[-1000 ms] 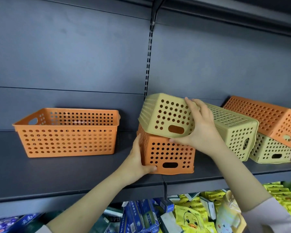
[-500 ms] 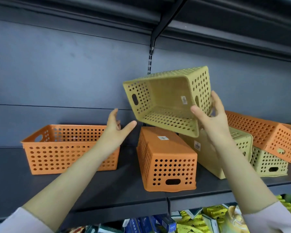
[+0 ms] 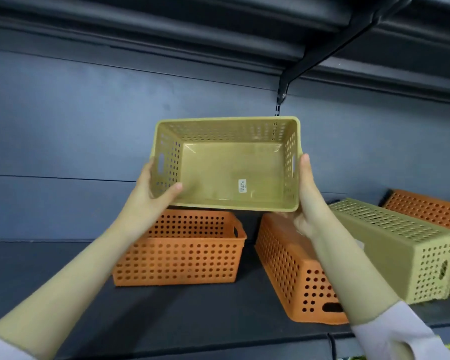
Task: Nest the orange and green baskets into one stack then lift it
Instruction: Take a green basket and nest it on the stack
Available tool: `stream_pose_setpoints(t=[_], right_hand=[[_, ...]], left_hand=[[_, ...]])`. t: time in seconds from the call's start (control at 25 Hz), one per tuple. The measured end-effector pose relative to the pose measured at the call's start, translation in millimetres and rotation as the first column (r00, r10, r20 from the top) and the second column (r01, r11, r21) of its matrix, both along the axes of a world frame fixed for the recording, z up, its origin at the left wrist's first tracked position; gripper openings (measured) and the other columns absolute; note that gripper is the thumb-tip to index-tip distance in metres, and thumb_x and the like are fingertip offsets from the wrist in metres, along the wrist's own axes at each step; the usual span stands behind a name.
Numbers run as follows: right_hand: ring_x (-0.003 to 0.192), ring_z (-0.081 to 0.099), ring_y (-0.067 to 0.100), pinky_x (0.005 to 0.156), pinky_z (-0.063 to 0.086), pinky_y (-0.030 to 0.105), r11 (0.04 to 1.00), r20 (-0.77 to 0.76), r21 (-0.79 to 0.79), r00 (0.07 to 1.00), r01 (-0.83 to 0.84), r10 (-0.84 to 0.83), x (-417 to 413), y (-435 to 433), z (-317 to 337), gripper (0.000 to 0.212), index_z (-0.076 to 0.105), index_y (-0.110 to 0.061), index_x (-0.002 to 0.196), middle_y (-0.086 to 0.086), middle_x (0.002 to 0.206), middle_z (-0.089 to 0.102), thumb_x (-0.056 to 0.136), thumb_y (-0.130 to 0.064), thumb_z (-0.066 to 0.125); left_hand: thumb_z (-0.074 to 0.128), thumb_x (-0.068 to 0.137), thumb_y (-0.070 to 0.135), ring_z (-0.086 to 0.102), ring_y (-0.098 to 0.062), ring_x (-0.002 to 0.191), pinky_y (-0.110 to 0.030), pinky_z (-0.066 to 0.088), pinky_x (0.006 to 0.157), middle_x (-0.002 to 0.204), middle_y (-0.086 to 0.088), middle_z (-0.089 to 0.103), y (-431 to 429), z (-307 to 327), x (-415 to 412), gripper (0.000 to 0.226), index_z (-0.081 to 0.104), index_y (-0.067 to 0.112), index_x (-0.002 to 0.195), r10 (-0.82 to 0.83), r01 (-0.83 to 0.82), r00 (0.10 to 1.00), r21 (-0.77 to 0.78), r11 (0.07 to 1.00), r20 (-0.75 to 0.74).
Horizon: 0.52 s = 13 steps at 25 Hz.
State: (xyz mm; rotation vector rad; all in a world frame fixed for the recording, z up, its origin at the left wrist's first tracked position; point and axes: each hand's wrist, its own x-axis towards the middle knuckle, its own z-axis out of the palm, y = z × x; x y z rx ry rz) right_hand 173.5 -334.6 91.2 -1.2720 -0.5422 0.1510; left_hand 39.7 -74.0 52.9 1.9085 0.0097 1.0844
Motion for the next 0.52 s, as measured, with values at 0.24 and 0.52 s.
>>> stream_pose_setpoints(t=[0.24,0.52], right_hand=[[0.13,0.053,0.021,0.101,0.042,0.045,0.977,0.027,-0.206,0.998,0.06,-0.056,-7,62,-16,0.087,0.048,-0.037,0.144,-0.002,0.142,0.058,0.076,-0.089,0.028],[0.123,0.059,0.021,0.109,0.042,0.046,0.979,-0.075,-0.162,0.988,0.125,-0.138,3,88,-57,0.088,0.071,-0.036,0.118,0.001,0.134,0.064,0.072,-0.093,0.023]], left_hand=[[0.078,0.076,0.038,0.045,0.005,0.128,-0.021,0.032,0.11,0.147,0.011,0.041,66,-5,-39,0.097,0.022,0.018,0.153,0.028,-0.028,1.0,-0.024,0.999,0.013],[0.075,0.082,0.023,0.056,0.004,0.114,-0.024,0.046,0.101,0.136,0.014,0.055,88,-34,-31,0.075,0.037,0.022,0.147,0.053,-0.055,0.998,-0.09,0.994,-0.025]])
